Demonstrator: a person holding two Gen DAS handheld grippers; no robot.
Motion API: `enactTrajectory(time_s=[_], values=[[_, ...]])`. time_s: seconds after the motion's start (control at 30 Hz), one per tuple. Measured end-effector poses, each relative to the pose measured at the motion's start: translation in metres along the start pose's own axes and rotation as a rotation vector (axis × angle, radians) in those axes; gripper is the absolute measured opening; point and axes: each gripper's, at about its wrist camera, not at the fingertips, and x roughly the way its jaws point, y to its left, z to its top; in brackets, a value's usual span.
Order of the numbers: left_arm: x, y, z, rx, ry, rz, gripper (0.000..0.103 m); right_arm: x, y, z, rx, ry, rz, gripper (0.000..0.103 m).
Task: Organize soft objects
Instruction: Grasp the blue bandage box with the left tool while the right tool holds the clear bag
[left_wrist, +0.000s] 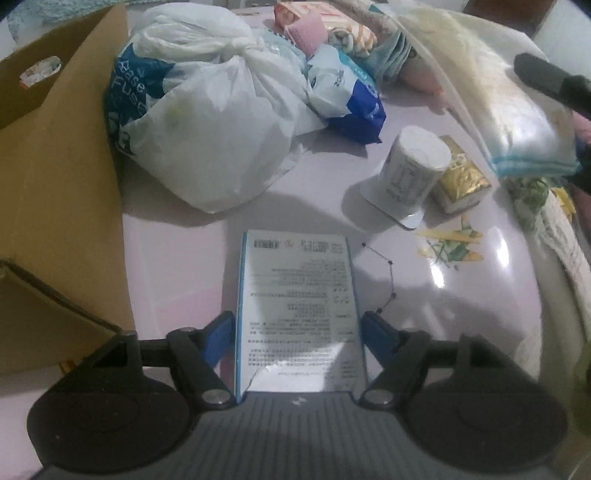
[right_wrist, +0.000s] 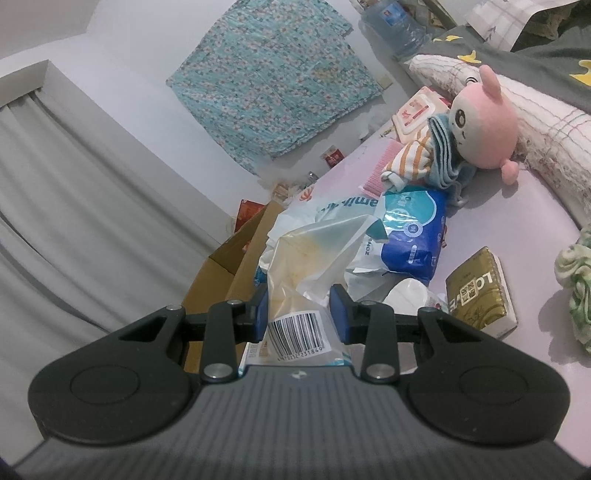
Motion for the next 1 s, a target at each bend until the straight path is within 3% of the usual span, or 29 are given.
enactTrajectory(time_s=[0.13,0.37,0.5,0.57,0.7,1.0], values=[[-0.003,0.004,0.003,-0.012,-0.008,0.002,0.092,-0.002,-0.004,0.001,0.005,-0.004,-0.001,0.034],[0.013,0.000,0.013,-0.017,0.035,0.032,0.092,-0.001,-0.009,0.000,0.020,-0.003,-0.003,0.034],[0.021,-0.004,0.017,0.003,0.020,0.064,0.092,0.000,-0.011,0.000,0.023,0.000,-0.007,0.034],[0.023,-0.005,0.018,0.016,0.012,0.071,0.090,0.000,-0.012,0.001,0.026,-0.001,-0.008,0.034],[0.023,-0.007,0.019,0.053,-0.020,0.100,0.074,0.001,-0.013,0.001,0.032,0.001,-0.011,0.034],[0.007,0.005,0.017,-0.016,-0.081,0.036,0.074,0.002,-0.013,0.000,0.035,0.001,-0.014,0.034]])
